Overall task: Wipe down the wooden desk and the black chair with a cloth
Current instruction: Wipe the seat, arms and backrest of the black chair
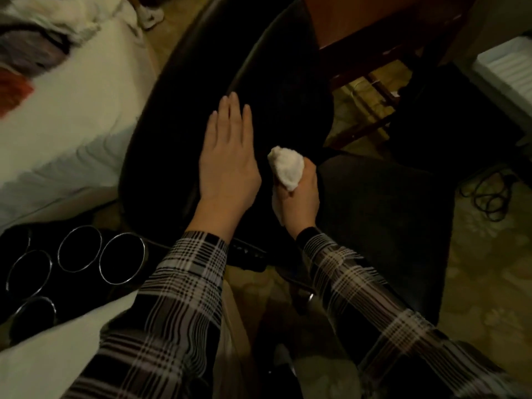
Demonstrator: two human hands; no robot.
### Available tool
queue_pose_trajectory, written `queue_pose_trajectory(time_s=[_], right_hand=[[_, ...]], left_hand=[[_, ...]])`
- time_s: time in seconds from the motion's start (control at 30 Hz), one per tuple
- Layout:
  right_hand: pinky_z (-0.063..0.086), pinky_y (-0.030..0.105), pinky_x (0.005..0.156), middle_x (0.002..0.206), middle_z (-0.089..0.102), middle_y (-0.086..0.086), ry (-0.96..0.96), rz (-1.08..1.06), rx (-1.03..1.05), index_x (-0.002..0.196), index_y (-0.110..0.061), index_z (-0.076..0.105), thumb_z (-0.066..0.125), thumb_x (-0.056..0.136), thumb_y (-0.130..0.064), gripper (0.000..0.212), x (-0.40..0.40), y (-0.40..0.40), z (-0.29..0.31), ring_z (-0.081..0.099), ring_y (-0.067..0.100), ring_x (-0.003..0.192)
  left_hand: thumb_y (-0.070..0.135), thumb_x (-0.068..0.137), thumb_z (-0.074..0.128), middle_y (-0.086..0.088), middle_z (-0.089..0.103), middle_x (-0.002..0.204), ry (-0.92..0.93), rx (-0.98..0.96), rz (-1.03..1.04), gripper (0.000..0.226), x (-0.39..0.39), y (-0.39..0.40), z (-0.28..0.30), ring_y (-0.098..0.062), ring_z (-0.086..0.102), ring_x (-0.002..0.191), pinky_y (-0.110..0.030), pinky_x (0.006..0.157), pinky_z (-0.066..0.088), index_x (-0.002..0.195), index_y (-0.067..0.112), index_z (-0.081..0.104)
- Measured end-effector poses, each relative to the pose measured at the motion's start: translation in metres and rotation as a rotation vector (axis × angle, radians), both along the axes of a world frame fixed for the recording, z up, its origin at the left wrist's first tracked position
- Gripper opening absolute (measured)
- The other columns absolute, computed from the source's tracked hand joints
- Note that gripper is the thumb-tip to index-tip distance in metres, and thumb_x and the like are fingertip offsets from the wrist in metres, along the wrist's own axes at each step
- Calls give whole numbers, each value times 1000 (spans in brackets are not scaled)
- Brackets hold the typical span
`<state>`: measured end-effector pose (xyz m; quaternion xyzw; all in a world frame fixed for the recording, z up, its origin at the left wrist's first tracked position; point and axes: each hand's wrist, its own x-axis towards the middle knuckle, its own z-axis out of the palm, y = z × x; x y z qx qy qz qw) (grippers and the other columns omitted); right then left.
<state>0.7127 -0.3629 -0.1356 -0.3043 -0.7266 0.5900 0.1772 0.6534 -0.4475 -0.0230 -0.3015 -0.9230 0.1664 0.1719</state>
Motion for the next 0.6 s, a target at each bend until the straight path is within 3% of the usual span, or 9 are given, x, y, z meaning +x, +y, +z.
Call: queue_pose_trajectory(time_s=[0.17, 0.33, 0.47, 0.6], right_hand=[[44, 38, 99, 126, 52, -5, 27, 222, -24, 131, -28, 37, 60, 86, -32, 50, -16, 60, -9, 52, 13, 115], [48, 27, 91, 113, 55, -15, 115, 509, -74, 121, -34, 37, 65, 89, -21, 44, -3, 104, -19, 57, 3, 105], [51, 18, 80, 114, 59, -9, 230, 484, -97, 116, -37, 39, 71, 84, -17, 49, 8, 144, -58, 60, 2, 100], [51, 15, 74, 115, 58, -5, 316, 392, -130, 121, -28, 37, 75, 80, -16, 57, 8, 175, -129, 61, 2, 97]], left_hand=[[39, 97, 25, -23, 4, 155, 130, -39, 160, 66, 3, 25, -26, -33, 6, 144, -46, 116, 5, 149, 5, 1], [38, 96, 34, -22, -4, 155, 181, 109, 349, 70, 8, 50, -49, -34, -4, 144, -47, 112, -11, 150, 10, -2], [40, 96, 36, -17, -5, 156, 265, 261, 397, 71, 7, 64, -71, -32, -6, 144, -46, 113, -9, 151, 14, -1], [42, 96, 34, -17, -6, 156, 385, 259, 439, 71, 15, 80, -119, -34, -6, 144, -48, 112, -9, 151, 13, 0]])
